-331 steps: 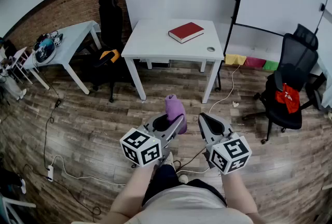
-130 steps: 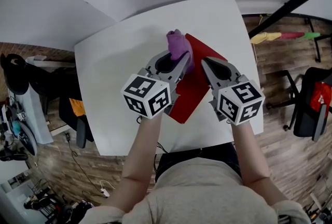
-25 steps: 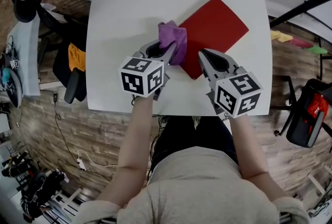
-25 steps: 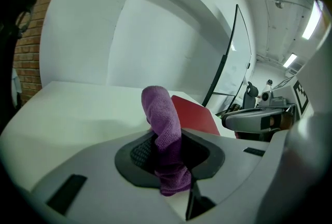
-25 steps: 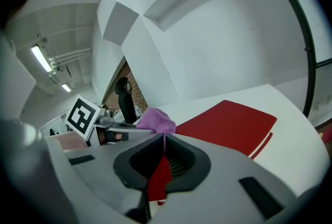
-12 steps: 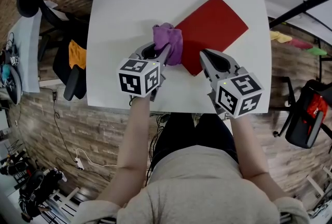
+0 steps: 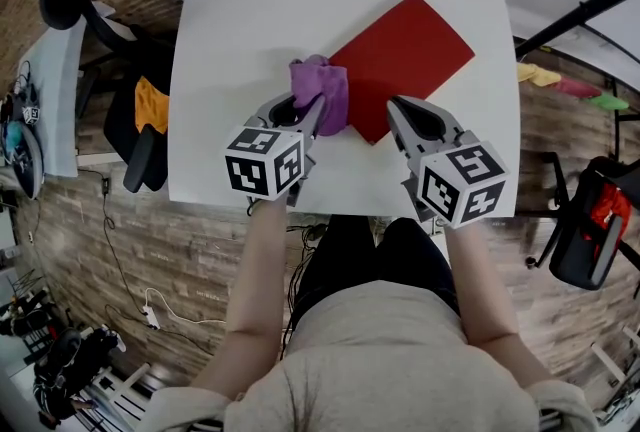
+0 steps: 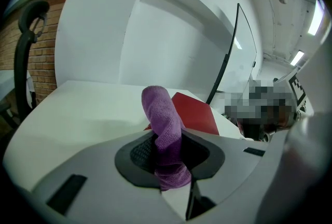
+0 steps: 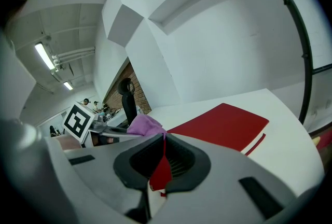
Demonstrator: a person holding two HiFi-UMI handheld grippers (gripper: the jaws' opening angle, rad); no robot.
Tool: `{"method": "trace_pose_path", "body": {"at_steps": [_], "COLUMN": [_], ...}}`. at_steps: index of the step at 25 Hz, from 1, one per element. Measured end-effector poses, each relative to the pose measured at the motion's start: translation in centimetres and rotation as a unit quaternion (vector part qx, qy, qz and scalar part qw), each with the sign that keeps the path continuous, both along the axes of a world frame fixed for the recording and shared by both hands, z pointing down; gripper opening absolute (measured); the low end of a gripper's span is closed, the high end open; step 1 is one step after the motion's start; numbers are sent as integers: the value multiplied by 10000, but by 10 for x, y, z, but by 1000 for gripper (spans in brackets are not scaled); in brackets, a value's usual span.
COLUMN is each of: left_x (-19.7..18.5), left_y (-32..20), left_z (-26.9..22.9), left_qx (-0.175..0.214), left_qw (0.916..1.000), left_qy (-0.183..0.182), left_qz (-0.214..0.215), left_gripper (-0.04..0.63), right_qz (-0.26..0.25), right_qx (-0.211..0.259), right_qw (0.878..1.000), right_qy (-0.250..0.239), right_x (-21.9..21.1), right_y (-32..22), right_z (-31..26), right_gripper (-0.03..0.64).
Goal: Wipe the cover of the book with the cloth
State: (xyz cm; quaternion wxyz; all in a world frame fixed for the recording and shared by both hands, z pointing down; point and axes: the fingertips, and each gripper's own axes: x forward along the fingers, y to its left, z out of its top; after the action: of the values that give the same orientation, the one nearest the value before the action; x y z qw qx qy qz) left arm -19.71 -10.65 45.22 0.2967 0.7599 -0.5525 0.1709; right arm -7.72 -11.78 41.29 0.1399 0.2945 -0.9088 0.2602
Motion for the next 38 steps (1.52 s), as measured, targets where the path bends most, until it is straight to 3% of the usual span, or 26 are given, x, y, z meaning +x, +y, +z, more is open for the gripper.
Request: {"method": "trace_pose_path", "body": {"at_steps": [19,29,38], "left_x": [46,75,102], "left_y": [-12,-56,-91], "left_z": [-64,-88,-88], "left_qx": [556,797,771], "left_qw": [9956,9898,9835], "left_qy": [541,520,169], "left_qz": [518,1057,1627], "left_gripper": [107,107,107], "right_qz": [321,693,1062], "right_qx": [176,231,217], "right_qw": [9993,9972,9940], "right_qy": [-76,-138,-114], "right_x": [34,55,77], "right_y": [-6,-36,-60], "right_z": [-20,-23,-20], "right_gripper": [25,25,25]}}
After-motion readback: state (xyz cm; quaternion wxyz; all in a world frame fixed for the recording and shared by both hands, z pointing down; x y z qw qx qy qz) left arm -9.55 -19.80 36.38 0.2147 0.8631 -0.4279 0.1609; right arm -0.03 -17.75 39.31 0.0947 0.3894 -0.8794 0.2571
